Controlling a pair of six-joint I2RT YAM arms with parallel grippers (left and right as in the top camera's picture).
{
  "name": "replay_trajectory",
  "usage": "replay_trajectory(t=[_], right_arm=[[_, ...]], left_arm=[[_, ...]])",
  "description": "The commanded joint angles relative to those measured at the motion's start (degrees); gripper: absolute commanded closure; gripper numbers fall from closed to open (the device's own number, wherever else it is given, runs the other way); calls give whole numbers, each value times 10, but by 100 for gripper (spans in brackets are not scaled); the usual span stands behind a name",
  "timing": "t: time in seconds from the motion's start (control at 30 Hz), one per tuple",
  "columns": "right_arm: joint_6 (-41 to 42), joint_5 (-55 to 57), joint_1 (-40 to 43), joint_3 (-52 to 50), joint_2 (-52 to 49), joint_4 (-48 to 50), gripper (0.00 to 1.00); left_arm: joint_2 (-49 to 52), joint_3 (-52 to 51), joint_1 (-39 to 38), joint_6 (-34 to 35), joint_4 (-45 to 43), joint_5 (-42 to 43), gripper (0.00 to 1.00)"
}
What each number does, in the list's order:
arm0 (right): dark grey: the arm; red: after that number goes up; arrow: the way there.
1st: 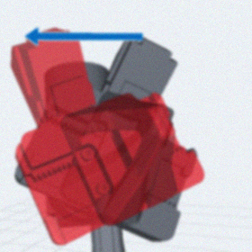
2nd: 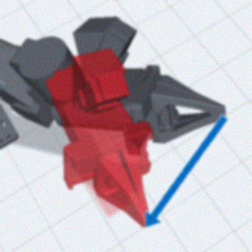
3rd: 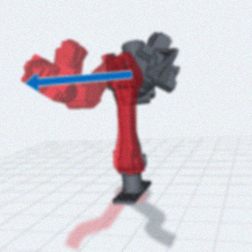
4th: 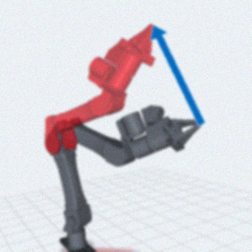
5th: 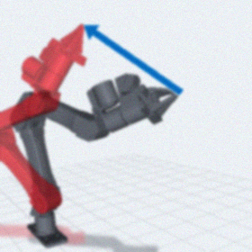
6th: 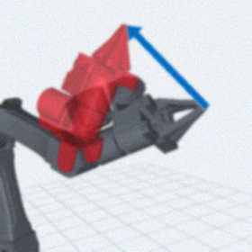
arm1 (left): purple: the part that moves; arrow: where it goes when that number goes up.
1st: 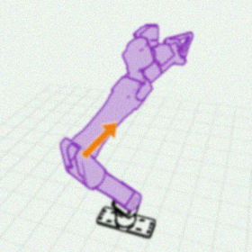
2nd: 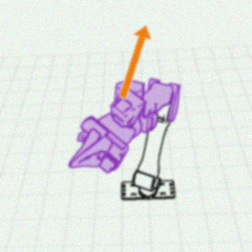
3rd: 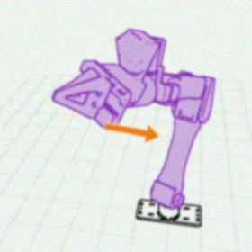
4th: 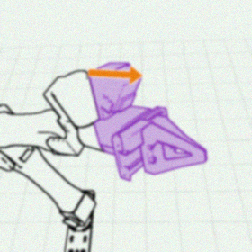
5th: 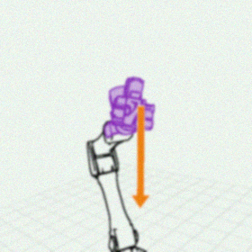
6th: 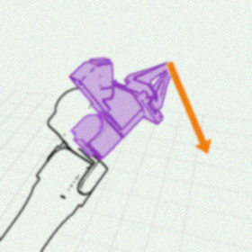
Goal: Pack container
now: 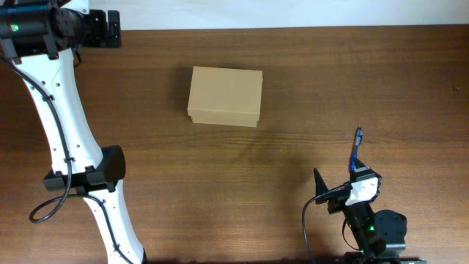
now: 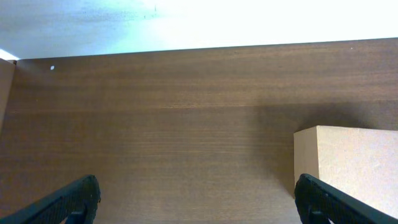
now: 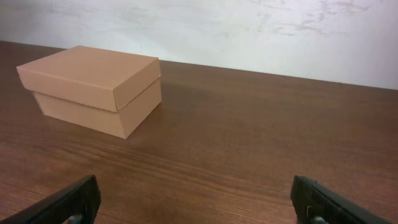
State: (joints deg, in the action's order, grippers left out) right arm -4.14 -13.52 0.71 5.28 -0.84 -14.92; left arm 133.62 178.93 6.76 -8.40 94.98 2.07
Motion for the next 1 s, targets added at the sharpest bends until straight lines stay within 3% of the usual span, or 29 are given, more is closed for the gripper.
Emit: replay_trajectory(t=[0.0,0.27,0.53,0.67,0.97], right_arm=[[1,5,1,-6,7,2,1],[1,5,1,-6,7,2,1],[1,5,1,-6,7,2,1],[1,5,1,-6,7,2,1],[1,5,1,-6,7,2,1]], left_arm=[[-9,-2,-3,-7,2,-4,0],[-119,-81,-27,-7,2,-4,0],[-360,-385,-45,-19,-12,-11,0],[-485,-557,-45,-33,-167,-26,0],[-735,-960,-45,-33,-651,-25,0]])
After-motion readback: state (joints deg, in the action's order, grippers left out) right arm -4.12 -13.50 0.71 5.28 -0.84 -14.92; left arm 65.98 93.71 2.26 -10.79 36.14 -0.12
